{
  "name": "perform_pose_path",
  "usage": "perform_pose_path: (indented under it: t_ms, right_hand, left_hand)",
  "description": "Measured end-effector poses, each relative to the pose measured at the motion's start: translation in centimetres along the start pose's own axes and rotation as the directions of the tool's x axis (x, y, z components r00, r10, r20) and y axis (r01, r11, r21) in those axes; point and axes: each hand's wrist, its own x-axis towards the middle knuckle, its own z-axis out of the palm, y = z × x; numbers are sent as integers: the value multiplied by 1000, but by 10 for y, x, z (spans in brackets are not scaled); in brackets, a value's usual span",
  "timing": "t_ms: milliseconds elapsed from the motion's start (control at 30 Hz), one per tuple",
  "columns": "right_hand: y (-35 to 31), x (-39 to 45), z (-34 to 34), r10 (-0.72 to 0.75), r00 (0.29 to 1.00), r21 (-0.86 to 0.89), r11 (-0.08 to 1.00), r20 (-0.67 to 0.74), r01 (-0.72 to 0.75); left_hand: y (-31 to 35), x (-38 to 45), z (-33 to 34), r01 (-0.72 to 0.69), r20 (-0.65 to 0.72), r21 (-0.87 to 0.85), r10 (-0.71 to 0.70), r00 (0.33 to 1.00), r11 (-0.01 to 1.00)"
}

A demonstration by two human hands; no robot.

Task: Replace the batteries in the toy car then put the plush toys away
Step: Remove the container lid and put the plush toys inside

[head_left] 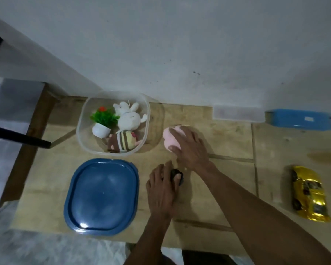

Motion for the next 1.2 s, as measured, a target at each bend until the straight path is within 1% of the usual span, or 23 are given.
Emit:
perform_pose_path:
  t_ms: [100,167,233,367,467,533,600,700,800,900,1000,1067,1133,1200]
  right_hand:
    - [13,-4,-3,-11,999,18,1000,-36,11]
    - [12,-6,-3,-43,996,23,999,-76,45]
    - [9,-4,0,-76,993,24,997,-85,79]
    - [0,13,3,-127,991,-2,992,-46,127]
    - [2,25,5,-141,990,-67,988,3,141]
    - [6,27,8,-160,987,-114,981,-24,156]
    - [10,25,11,-185,980,-124,977,-72,175]
    - [12,21,17,-168,974,-58,985,-150,161]
    - [12,16,14,-63,987,102,992,-145,79]
    - [15,8,7,30,991,279,960,-129,7]
    - [13,-3,-5,83,981,367,930,-178,-12]
    - [6,-7,-20,128,964,409,912,-235,-21]
    - [-9,-7,-38,143,941,437,900,-308,6]
    - [-30,-3,-53,124,920,450,891,-373,63]
  left_hand:
    - [3,-1,18,-23,23,162,19,1000,987]
    - [1,-1,22,-39,27,235,34,999,971]
    - [0,-2,27,-61,21,294,57,998,954]
    - [-1,1,34,-96,-7,369,105,994,925]
    - [-5,3,40,-100,-5,416,112,994,904]
    - [-8,4,44,-105,-10,428,121,993,898]
    - [-9,5,47,-112,-30,422,138,990,900]
    - [-9,8,48,-110,-64,420,151,986,901]
    - [-9,11,43,-91,-86,386,134,987,918]
    - [-7,11,30,-56,-129,301,99,987,952]
    - [2,10,5,-53,-226,210,102,969,976]
    - [6,12,-19,-51,-316,148,96,944,988]
    - [0,19,-48,-22,-403,105,63,913,994]
    - [-13,32,-81,36,-465,98,14,885,995]
